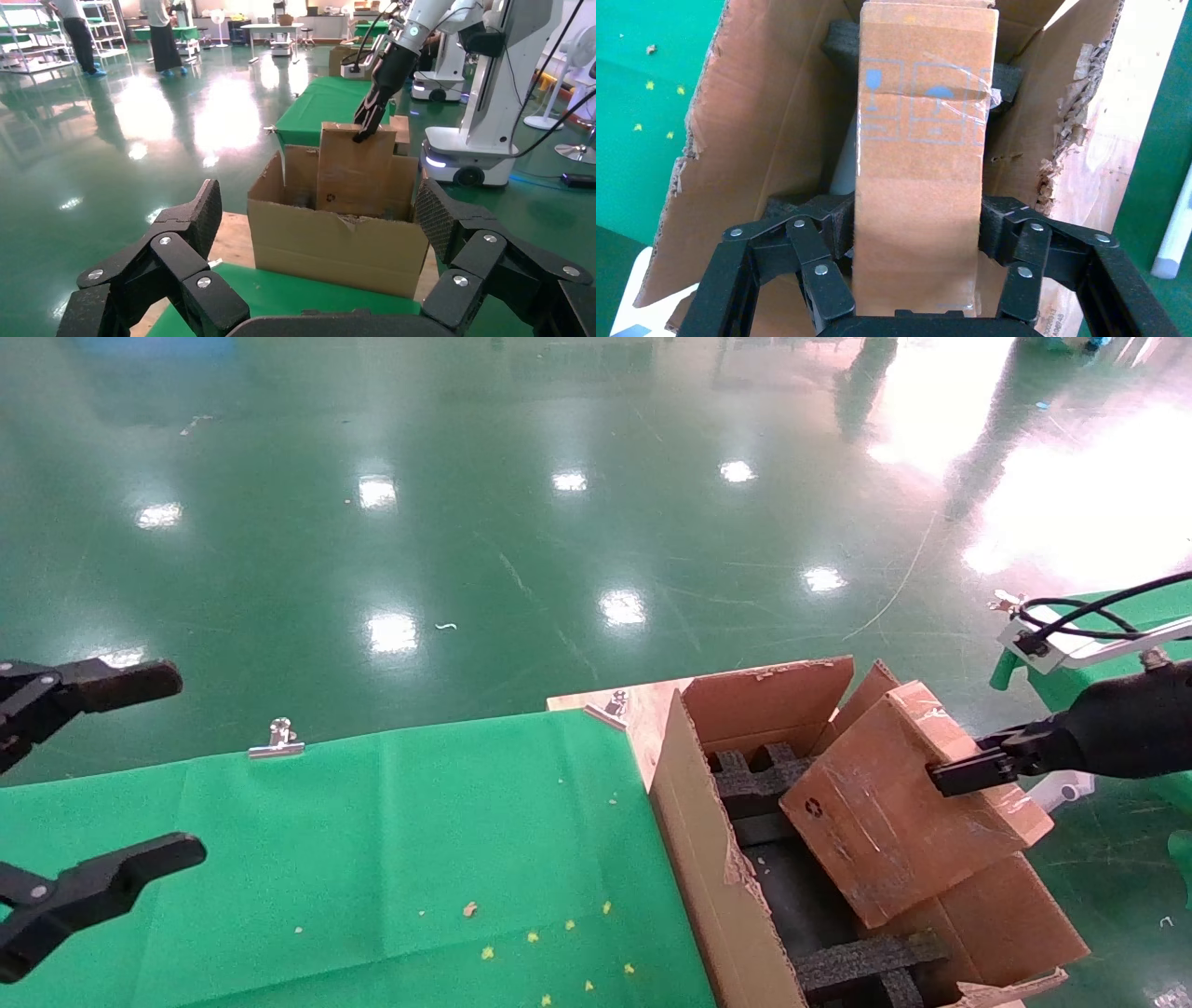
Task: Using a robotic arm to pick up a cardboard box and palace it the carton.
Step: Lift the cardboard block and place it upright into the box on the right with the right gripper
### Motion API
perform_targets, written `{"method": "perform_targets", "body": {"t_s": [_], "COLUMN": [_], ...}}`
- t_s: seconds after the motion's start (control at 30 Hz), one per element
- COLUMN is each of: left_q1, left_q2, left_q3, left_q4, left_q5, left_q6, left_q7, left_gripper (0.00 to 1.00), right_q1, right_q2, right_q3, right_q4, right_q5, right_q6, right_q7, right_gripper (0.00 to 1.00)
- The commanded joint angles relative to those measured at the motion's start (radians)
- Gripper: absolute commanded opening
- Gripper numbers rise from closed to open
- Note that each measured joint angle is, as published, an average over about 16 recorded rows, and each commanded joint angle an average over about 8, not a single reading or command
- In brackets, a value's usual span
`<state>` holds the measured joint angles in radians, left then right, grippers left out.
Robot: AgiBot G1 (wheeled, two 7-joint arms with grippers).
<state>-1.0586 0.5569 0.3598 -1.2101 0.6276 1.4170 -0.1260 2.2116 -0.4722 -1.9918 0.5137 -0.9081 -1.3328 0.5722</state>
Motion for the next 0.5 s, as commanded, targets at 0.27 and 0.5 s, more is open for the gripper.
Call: {"method": "perform_targets", "body": {"t_s": [0.27, 0.5], "left_q1": [0.000, 0.000], "left_q2": [0.000, 0.000], "left_q3": [0.000, 0.000], "left_q4": [0.000, 0.000], "left_q5": [0.000, 0.000], "left_q6": [0.000, 0.000], "left_q7": [0.000, 0.000], "left_gripper": [1.00, 1.00], "right_q1": [-0.005, -0.022], "right_q2": [0.007, -0.021], "right_q3": [0.003, -0.015], "right_q4": [0.008, -0.025], "right_q5": [0.009, -0.007], "right_q6": [0.005, 0.032], "right_q7": [0.009, 0.114], "right_gripper": [0.00, 0.00]}}
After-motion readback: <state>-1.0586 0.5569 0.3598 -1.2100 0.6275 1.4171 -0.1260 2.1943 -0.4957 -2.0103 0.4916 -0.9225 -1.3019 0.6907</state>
